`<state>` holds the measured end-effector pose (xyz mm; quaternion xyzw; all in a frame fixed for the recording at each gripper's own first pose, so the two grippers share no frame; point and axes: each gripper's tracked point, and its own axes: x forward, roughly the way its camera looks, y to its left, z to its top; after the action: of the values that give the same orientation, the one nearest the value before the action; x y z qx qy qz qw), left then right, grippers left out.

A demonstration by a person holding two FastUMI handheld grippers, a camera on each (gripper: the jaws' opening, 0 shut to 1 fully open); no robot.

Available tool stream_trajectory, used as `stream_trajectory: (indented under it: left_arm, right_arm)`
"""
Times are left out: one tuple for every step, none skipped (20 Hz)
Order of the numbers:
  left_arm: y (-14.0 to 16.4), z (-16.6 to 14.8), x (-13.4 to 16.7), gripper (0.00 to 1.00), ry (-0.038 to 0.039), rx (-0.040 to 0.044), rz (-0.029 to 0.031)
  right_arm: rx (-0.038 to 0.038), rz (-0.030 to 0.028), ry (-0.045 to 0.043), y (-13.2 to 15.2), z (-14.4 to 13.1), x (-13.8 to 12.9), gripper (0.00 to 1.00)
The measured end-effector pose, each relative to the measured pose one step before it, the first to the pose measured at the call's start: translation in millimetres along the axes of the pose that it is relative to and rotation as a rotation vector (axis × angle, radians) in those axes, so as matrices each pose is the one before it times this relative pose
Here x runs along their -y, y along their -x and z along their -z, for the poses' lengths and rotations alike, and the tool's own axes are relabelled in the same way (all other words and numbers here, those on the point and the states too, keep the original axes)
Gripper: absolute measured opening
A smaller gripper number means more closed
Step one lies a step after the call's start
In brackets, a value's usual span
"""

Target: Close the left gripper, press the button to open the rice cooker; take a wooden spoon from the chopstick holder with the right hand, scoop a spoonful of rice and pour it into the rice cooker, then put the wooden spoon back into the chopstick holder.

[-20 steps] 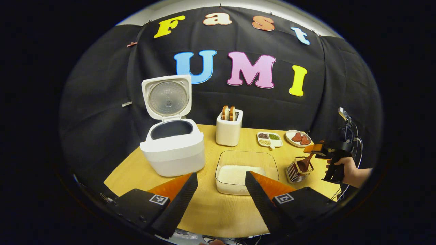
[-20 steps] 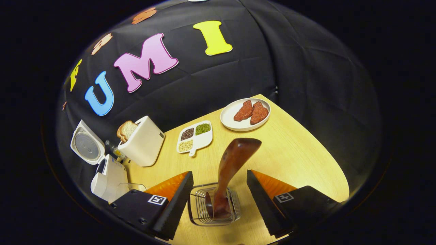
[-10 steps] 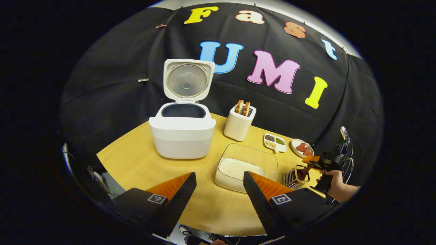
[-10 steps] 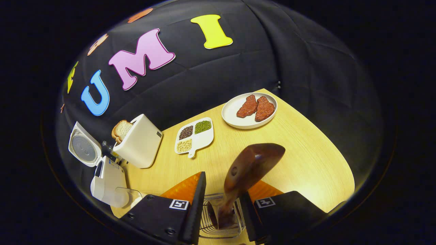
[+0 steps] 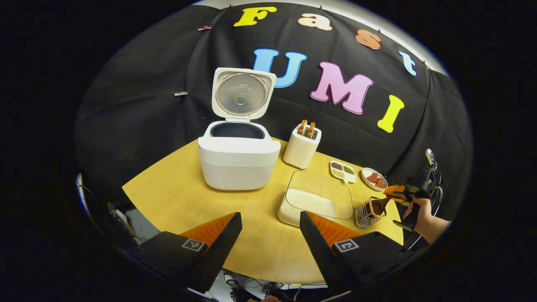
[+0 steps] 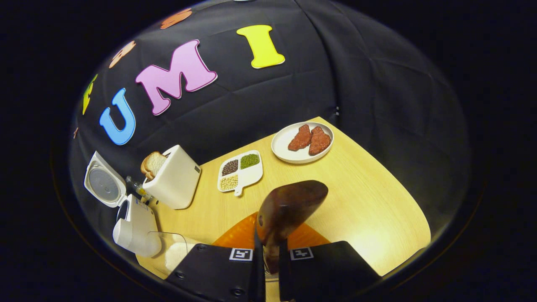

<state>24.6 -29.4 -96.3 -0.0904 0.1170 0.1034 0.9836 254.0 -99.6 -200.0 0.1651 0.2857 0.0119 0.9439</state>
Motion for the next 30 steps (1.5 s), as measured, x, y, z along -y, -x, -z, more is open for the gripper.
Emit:
stream_trajectory:
  left_arm:
    - [-2.06, -5.24, -3.4, 0.96, -0.0313, 0.01233, 0.01463]
    - [-2.58, -5.41, -6.12, 0.96, -0.03473, 0.01466, 0.01068]
    - [-2.62, -6.56, -5.73, 0.96, -0.03046, 0.01454, 0.01563]
    - [-1.14, -4.8, -3.61, 0.96, -0.02463, 0.01455, 0.02119]
    - [-0.74, -4.33, -3.65, 0.96, -0.01905, 0.01302, 0.02065]
    - [-0.86, -2.12, -5.35, 0.96, -0.01539, 0.01053, 0.01855]
    - [0.15, -1.5, -4.7, 0.96, -0.0102, 0.0082, 0.01493]
    - [0.89, 1.27, -3.8, 0.95, -0.00298, 0.00587, 0.01435]
    - [1.11, 2.11, -2.92, 0.96, 0.00454, 0.0016, 0.01681]
    - [1.71, 4.73, -2.51, 0.96, 0.00978, -0.0034, 0.015]
    - [0.54, 4.91, -3.44, 0.96, 0.01275, -0.00583, 0.01081]
    - [0.74, 5.79, -5.39, 0.96, 0.01498, -0.00795, 0.0085]
    - [1.64, 4.33, -4.35, 0.96, 0.01503, -0.00798, 0.00753]
    - [0.43, 3.55, -5.86, 0.95, 0.00904, -0.00427, 0.00672]
    - [0.3, 1.35, -6.89, 0.96, -0.0067, -0.00131, 0.00177]
    - [-1.93, 1.94, -10.24, 0.96, -0.02282, -0.00114, -0.00617]
    - [-1.55, -1.32, -10.83, 0.96, -0.02928, 0.00221, -0.00932]
    - [-0.92, -2.76, -10.4, 0.96, -0.02301, 0.00511, -0.00612]
    - [-1.33, -3.59, -8.65, 0.96, -0.01025, 0.00344, -0.00473]
    - [-1.66, -2.44, -7.7, 0.96, 0.00162, 0.00392, -0.00438]
    - [-2.22, -0.57, -6.85, 0.96, 0.01166, 0.00058, -0.00481]
    - [-3.71, 2.7, -5.68, 0.96, 0.01859, -0.00597, -0.00431]
    - [-2.96, 4.42, -4.8, 0.96, 0.0238, -0.01203, -0.00094]
    - [-3.7, 5.32, -3.29, 0.96, 0.02491, -0.01622, 0.00312]
    - [-2.55, 6.08, -3.06, 0.96, 0.01909, -0.01759, 0.00002]
    - [-3.61, 6.09, -5.24, 0.96, 0.01046, -0.01408, -0.00529]
    - [-0.89, 5.03, -4.67, 0.96, 0.00299, -0.01113, -0.00829]
    - [0.21, 4.1, -5.35, 0.96, 0.00004, -0.00934, -0.00667]
    - [-0.63, 3.29, -2.74, 0.96, -0.00064, -0.00788, -0.00541]
    - [-0.19, 3.82, -1.96, 0.96, 0.00105, -0.00773, -0.00404]
  right_arm:
    - [0.01925, -0.00214, 0.00489, 9.82, -6.84, -6.39, 0.17]
    - [0.01812, 0.00091, 0.01067, 7.93, -7.11, -6.94, 0.17]
    - [0.01624, 0.00557, 0.01777, 9.67, -5.17, -5.49, 0.17]
    - [0.02238, 0.00381, 0.02565, 9.0, -8.25, -5.59, 0.17]
    - [0.02051, -0.00178, 0.02467, 9.24, -6.42, -7.49, 0.17]
    - [0.01462, -0.00509, 0.01077, 8.22, -5.93, -10.1, 0.17]
    - [0.01255, -0.00073, 0.00678, 8.28, -5.01, -8.55, 0.17]
    - [0.01193, 0.0003, 0.00164, 6.86, -4.71, -8.69, 0.17]
    - [0.01282, -0.00485, -0.00269, 6.73, -3.14, -11.13, 0.17]
    - [0.00892, -0.01066, -0.00294, 5.22, -3.24, -12.74, 0.17]
    - [0.01007, -0.01581, -0.00479, 5.9, -2.49, -13.59, 0.17]
    - [0.00522, -0.01728, 0.00196, 3.87, -0.77, -15.26, 0.17]
    - [0.00323, -0.0193, 0.00534, 3.58, 0.99, -14.05, 0.17]
    - [0.00071, -0.02059, 0.01159, 1.32, 1.71, -15.11, 0.17]
    - [-0.00143, -0.02147, 0.01175, 0.41, 3.87, -14.15, 0.17]
    - [-0.00296, -0.01827, 0.01161, -1.33, 5.27, -13.39, 0.17]
    - [-0.00607, -0.0138, 0.00968, -1.64, 6.46, -11.88, 0.17]
    - [-0.01173, -0.00832, 0.00955, -3.35, 8.5, -10.71, 0.17]
    - [-0.01521, -0.00758, 0.01391, -4.05, 10.2, -8.59, 0.17]
    - [-0.01475, -0.00679, 0.02703, -3.78, 9.95, -7.84, 0.17]
    - [-0.00378, -0.00404, 0.0354, -5.0, 8.12, -6.32, 0.17]
    - [-0.0003, 0.00145, 0.03385, -4.97, 7.51, -4.63, 0.17]
    - [-0.00386, 0.00261, 0.02489, -4.19, 9.46, -3.5, 0.17]
    - [-0.00695, 0.0078, 0.01538, -4.83, 9.98, -1.03, 0.17]
    - [-0.00444, 0.01114, 0.01317, -4.23, 9.1, 0.42, 0.17]
    - [-0.00153, 0.01198, 0.01705, -5.2, 7.38, 1.55, 0.17]
    - [-0.01149, 0.00804, 0.01802, -4.82, 10.25, 0.82, 0.17]
    - [-0.0097, 0.00495, 0.01811, -5.13, 10.39, -0.35, 0.17]
    - [-0.00816, 0.00264, 0.01573, -5.04, 8.98, -1.78, 0.17]
    - [-0.01112, 0.00613, 0.0135, -3.56, 9.83, -0.11, 0.17]
